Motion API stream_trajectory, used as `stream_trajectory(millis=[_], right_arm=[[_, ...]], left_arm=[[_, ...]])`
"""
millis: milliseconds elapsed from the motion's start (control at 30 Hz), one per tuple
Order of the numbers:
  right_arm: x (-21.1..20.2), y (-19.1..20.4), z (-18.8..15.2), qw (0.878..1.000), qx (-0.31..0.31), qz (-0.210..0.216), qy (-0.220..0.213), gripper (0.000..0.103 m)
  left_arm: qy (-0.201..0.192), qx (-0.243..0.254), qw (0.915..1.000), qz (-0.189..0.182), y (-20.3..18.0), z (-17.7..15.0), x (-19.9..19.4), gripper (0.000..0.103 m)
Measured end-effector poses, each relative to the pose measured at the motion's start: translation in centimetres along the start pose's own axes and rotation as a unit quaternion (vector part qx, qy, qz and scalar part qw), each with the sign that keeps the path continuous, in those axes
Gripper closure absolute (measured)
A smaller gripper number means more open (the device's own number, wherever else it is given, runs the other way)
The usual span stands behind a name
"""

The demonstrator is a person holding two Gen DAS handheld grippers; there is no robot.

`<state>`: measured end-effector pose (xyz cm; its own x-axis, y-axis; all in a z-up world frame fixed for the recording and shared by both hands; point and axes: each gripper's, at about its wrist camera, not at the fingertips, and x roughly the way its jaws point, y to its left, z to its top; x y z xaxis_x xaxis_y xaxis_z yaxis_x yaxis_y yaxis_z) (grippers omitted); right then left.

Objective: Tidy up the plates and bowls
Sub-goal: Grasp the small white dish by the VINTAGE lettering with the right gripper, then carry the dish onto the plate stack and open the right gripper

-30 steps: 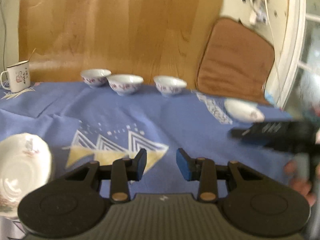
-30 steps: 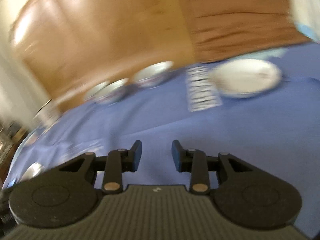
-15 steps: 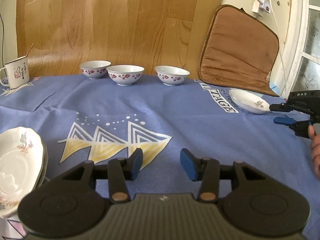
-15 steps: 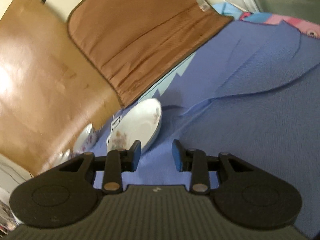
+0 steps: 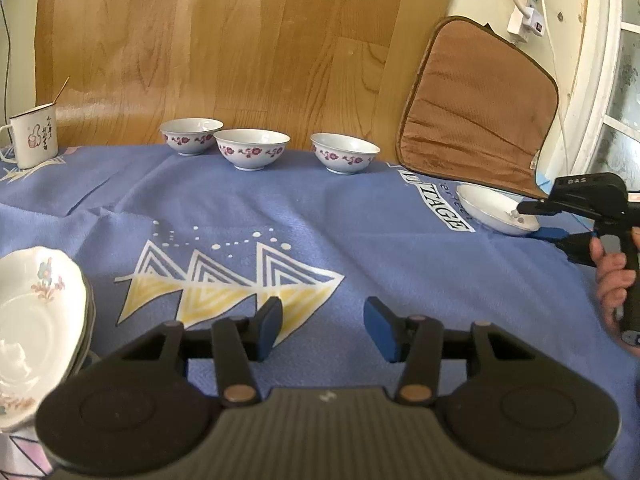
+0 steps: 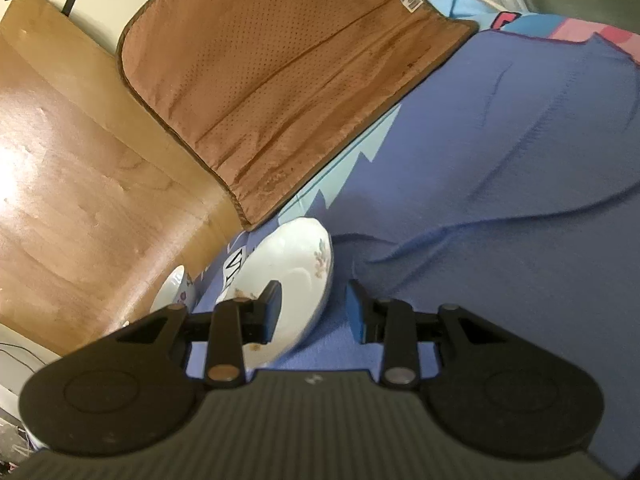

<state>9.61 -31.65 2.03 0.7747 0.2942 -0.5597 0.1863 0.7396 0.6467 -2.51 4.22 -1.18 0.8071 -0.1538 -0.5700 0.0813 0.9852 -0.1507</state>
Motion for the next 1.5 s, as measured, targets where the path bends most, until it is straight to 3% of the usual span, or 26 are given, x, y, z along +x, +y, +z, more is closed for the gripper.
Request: stream_trajectory(millis=[100,167,233,400,533,767,1000,1167,1267,1367,1433,1500], right_arm=[[0.9,0.5,0.3,1.0,-0.021,-0.004,0.001,0.071],[1.3,0.8,0.1,0.999,-0.043,-0.023,-0.002,0.091],[1.3,0.8,0.0,0.998,-0.056,-0.026,0.001,0.091],[0.3,1.2,-1.2,0.996,-0.056,0.033,0.059,0.091],[-0.8,2.9,-3.5,0.986,-0.089,0.086,0.114,0.092],[-1.9,4.8,-7.6,0.965,-0.123,0.13,0.192,0.092],[-2.3,5.3,-8.5,0.964,-0.124,0.136,0.194,0.091],[-2.3,5.3,-8.7,0.963,-0.137,0.137,0.184,0.091],[-2.4,5.5,-8.8,0.962,-0.156,0.136,0.177,0.091],[-2.3,5.2,-8.8,0.963,-0.145,0.139,0.179,0.091],[-2.3,5.0,-8.9,0.963,-0.138,0.141,0.181,0.091],[-2.4,5.3,-9.1,0.962,-0.14,0.145,0.183,0.091]], left_arm=[[-0.001,-0.005,1.0,0.001,0.2,0.0,0.1,0.057],[-0.002,-0.009,1.0,0.001,0.3,0.0,0.1,0.057],[-0.003,-0.016,0.9999,-0.003,0.5,0.1,0.0,0.057],[-0.002,-0.028,0.9996,-0.01,0.9,0.1,0.0,0.057],[-0.002,-0.04,0.9989,-0.024,1.4,0.2,-0.2,0.046],[-0.002,-0.069,0.9969,-0.038,2.3,0.2,-0.3,0.046],[0.0,-0.1,0.9928,-0.066,3.3,0.3,-0.5,0.045],[0.017,-0.155,0.9808,-0.118,4.1,0.6,-0.4,0.044],[0.032,-0.159,0.9794,-0.121,3.6,1.1,0.6,0.044],[0.037,-0.142,0.9813,-0.124,2.6,1.4,1.5,0.055],[0.051,-0.13,0.9808,-0.135,2.0,1.4,2.2,0.087],[0.048,-0.117,0.9846,-0.121,1.4,1.2,2.1,0.088]])
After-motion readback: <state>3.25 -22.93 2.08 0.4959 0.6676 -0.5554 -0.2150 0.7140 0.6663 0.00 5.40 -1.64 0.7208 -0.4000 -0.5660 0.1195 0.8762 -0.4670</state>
